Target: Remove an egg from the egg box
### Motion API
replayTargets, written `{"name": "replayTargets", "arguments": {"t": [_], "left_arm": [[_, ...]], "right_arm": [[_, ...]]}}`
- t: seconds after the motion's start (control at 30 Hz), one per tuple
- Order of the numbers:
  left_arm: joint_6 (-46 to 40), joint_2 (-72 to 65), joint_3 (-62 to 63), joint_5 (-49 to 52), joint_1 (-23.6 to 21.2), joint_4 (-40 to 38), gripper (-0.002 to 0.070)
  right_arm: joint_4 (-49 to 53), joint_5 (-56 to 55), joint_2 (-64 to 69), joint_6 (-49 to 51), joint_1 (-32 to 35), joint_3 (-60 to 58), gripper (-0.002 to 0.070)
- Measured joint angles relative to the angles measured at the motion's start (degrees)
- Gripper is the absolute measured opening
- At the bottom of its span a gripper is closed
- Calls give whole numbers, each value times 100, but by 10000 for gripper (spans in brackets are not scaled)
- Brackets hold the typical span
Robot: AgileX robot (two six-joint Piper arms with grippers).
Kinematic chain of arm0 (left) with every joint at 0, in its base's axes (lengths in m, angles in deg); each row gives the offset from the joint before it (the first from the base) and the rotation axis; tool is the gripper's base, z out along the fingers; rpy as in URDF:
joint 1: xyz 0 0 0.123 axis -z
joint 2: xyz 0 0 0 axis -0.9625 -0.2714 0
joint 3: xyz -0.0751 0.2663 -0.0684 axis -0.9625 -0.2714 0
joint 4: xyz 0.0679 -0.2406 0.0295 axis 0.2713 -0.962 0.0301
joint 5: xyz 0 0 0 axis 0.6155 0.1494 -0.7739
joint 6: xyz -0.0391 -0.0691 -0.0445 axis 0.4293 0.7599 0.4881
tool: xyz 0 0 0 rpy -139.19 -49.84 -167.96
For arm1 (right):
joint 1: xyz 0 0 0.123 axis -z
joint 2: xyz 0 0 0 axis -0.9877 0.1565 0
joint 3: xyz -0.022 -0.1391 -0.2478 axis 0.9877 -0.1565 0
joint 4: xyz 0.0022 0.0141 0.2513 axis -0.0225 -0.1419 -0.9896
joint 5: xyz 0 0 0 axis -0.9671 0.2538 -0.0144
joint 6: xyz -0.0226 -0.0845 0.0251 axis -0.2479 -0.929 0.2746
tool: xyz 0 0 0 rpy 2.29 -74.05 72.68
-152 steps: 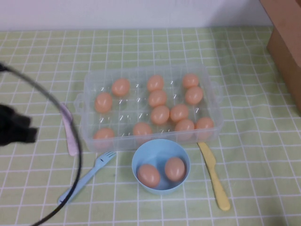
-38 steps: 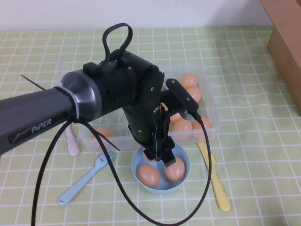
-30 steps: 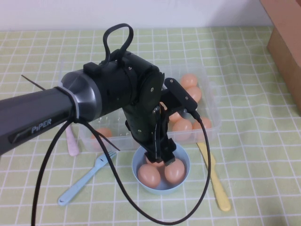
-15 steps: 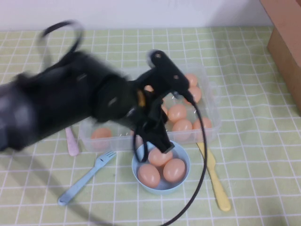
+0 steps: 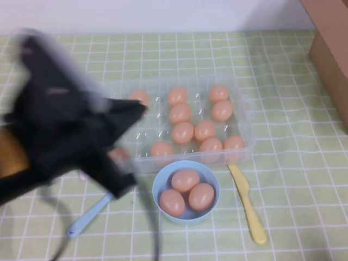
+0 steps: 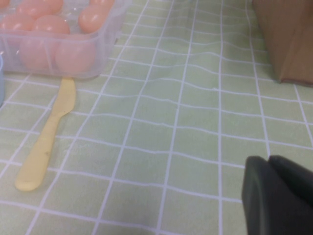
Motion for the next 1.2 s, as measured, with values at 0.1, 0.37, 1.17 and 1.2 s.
{"name": "replayTargets", "arguments": {"t": [0.1,0.37,1.17,1.2], "left_arm": [[94,637,-23,219,0,-8,-2],[131,1385,-31,574,0,-3,-3],[168,3640,-3452,-1359,-891,434,-3],[168,3867,-3692,-1448,-1093,348,-3]], "right_arm": [[0,0,0,0,0,0,-20],[0,0,0,0,0,0,-20],[0,0,0,0,0,0,-20],[0,0,0,0,0,0,-20]]}}
